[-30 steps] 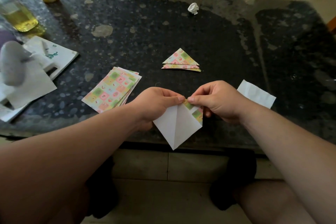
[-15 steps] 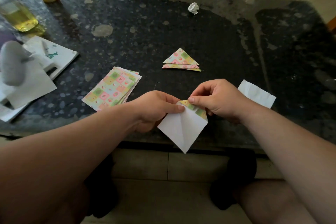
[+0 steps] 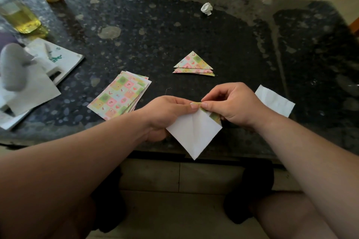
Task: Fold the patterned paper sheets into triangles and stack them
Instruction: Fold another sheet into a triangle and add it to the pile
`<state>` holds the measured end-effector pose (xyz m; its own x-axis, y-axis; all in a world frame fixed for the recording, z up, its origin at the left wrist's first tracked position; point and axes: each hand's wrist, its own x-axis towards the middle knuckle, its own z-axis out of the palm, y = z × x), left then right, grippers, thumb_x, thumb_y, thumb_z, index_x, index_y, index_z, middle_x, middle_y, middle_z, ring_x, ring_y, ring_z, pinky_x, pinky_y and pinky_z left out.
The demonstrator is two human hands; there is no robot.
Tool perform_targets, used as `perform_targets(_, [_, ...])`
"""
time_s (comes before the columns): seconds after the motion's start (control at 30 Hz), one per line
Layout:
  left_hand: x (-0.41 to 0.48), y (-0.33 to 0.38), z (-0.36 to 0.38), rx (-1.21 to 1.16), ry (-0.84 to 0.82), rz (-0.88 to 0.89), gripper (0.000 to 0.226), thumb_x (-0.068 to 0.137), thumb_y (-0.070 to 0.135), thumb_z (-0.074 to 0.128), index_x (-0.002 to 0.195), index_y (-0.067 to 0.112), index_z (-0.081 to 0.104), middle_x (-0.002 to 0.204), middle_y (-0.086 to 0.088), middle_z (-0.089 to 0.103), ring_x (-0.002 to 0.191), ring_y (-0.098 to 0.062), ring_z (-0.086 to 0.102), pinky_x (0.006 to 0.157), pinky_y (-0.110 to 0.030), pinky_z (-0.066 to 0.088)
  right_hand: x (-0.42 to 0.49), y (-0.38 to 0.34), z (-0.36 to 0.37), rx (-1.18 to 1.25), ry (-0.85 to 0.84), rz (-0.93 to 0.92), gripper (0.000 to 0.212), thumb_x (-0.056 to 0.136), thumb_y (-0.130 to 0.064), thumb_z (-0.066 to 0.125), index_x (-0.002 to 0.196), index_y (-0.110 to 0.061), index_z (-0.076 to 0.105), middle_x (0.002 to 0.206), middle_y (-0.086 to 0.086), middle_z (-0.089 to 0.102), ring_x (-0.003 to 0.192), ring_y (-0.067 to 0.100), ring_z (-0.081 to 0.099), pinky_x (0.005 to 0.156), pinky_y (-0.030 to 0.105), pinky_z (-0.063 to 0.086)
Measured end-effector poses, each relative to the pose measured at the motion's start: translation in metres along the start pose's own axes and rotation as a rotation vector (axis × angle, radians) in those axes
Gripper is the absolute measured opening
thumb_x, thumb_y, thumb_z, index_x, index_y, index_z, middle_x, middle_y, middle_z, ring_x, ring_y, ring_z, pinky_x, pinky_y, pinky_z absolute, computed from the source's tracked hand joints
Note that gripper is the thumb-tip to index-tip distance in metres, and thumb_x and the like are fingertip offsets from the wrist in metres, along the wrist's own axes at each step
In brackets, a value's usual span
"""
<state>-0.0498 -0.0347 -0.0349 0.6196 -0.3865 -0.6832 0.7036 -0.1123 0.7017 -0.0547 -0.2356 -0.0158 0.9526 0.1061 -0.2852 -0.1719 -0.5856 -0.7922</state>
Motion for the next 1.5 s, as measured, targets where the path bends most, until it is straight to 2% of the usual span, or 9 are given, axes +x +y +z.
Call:
perform_targets(0.2, [-0.0003, 0.0029, 0.0021, -0.026, 0.045, -0.024, 0.029, 0.094, 0.03, 0.07, 0.117, 0.013, 0.072, 0.107, -0.011, 0.077, 0.097, -0.027, 0.075, 0.077, -0.041, 0.058, -0.0021, -0.0015, 0.0017, 0.015, 0.008, -0.005, 0.006, 0.086, -0.024, 0.082, 0.086, -0.027, 0.078, 0.087, -0.011, 0.073, 0.086, 0.007, 0.069, 0.067, 0.022, 0.053])
perform_targets(0.3, [0.001, 0.0017, 0.0013, -0.045, 0.052, -0.007, 0.03, 0.095, 0.032, 0.069, 0.118, 0.014, 0.073, 0.11, -0.012, 0.076, 0.101, -0.029, 0.074, 0.08, -0.042, 0.057, -0.0024, 0.0004, 0.0025, 0.061, 0.031, -0.012, 0.005, 0.087, -0.024, 0.081, 0.088, -0.028, 0.078, 0.086, -0.01, 0.074, 0.084, 0.006, 0.07, 0.067, 0.021, 0.054])
perform_targets(0.43, [0.0027, 0.0012, 0.0004, -0.101, 0.066, 0.007, 0.03, 0.096, 0.033, 0.067, 0.119, 0.014, 0.073, 0.112, -0.012, 0.075, 0.102, -0.029, 0.073, 0.08, -0.042, 0.059, -0.0009, 0.0042, 0.0039, 0.206, 0.085, 0.013, 0.005, 0.092, -0.024, 0.077, 0.088, -0.027, 0.079, 0.081, -0.011, 0.075, 0.071, 0.003, 0.068, 0.053, 0.017, 0.048])
perform_targets(0.53, [0.0043, 0.0008, -0.0005, -0.144, 0.061, 0.004, 0.035, 0.096, 0.034, 0.068, 0.125, 0.014, 0.07, 0.115, -0.012, 0.075, 0.106, -0.03, 0.072, 0.078, -0.042, 0.058, -0.0005, 0.0055, 0.0028, 0.26, 0.12, 0.023, 0.008, 0.093, -0.024, 0.075, 0.088, -0.027, 0.079, 0.082, -0.008, 0.076, 0.068, 0.008, 0.066, 0.051, 0.021, 0.047])
perform_targets(0.63, [0.005, 0.0018, 0.0005, -0.138, 0.083, 0.0, 0.033, 0.096, 0.034, 0.069, 0.122, 0.015, 0.071, 0.113, -0.011, 0.076, 0.104, -0.029, 0.073, 0.08, -0.041, 0.058, -0.0024, 0.0051, 0.0027, 0.244, 0.113, 0.005, 0.007, 0.092, -0.024, 0.077, 0.087, -0.029, 0.079, 0.083, -0.01, 0.076, 0.07, 0.008, 0.068, 0.051, 0.02, 0.048])
perform_targets(0.97, [0.0088, 0.0011, -0.0034, -0.104, 0.097, -0.031, 0.034, 0.093, 0.036, 0.072, 0.121, 0.017, 0.073, 0.116, -0.012, 0.074, 0.107, -0.032, 0.071, 0.087, -0.046, 0.058, -0.0022, 0.0033, 0.0025, 0.158, 0.076, -0.014, 0.01, 0.089, -0.021, 0.08, 0.085, -0.03, 0.079, 0.075, -0.011, 0.075, 0.056, 0.002, 0.062, 0.051, 0.019, 0.048])
perform_targets(1.1, [0.0056, 0.0017, -0.0017, -0.095, 0.09, -0.02, 0.03, 0.093, 0.034, 0.072, 0.117, 0.016, 0.074, 0.113, -0.012, 0.075, 0.106, -0.031, 0.071, 0.086, -0.045, 0.058, -0.0021, 0.003, 0.0011, 0.12, 0.084, -0.021, 0.01, 0.089, -0.023, 0.08, 0.085, -0.032, 0.078, 0.078, -0.008, 0.075, 0.058, 0.002, 0.065, 0.053, 0.019, 0.05])
perform_targets(1.33, [0.0035, 0.0028, -0.0011, -0.049, 0.088, 0.006, 0.028, 0.089, 0.032, 0.076, 0.112, 0.016, 0.077, 0.111, -0.013, 0.076, 0.105, -0.034, 0.072, 0.093, -0.05, 0.057, -0.0031, 0.0015, 0.0001, 0.037, 0.075, -0.046, 0.009, 0.09, -0.025, 0.079, 0.086, -0.034, 0.077, 0.083, -0.012, 0.073, 0.068, -0.006, 0.066, 0.053, 0.01, 0.047])
perform_targets(1.5, [0.0024, 0.0023, 0.0024, -0.093, 0.092, 0.035, 0.023, 0.092, 0.027, 0.073, 0.111, 0.014, 0.077, 0.107, -0.014, 0.077, 0.1, -0.032, 0.073, 0.09, -0.049, 0.058, -0.0034, 0.0022, 0.0052, 0.229, 0.131, -0.014, 0.008, 0.092, -0.021, 0.077, 0.095, -0.029, 0.075, 0.08, -0.006, 0.075, 0.062, 0.003, 0.067, 0.053, 0.022, 0.051])
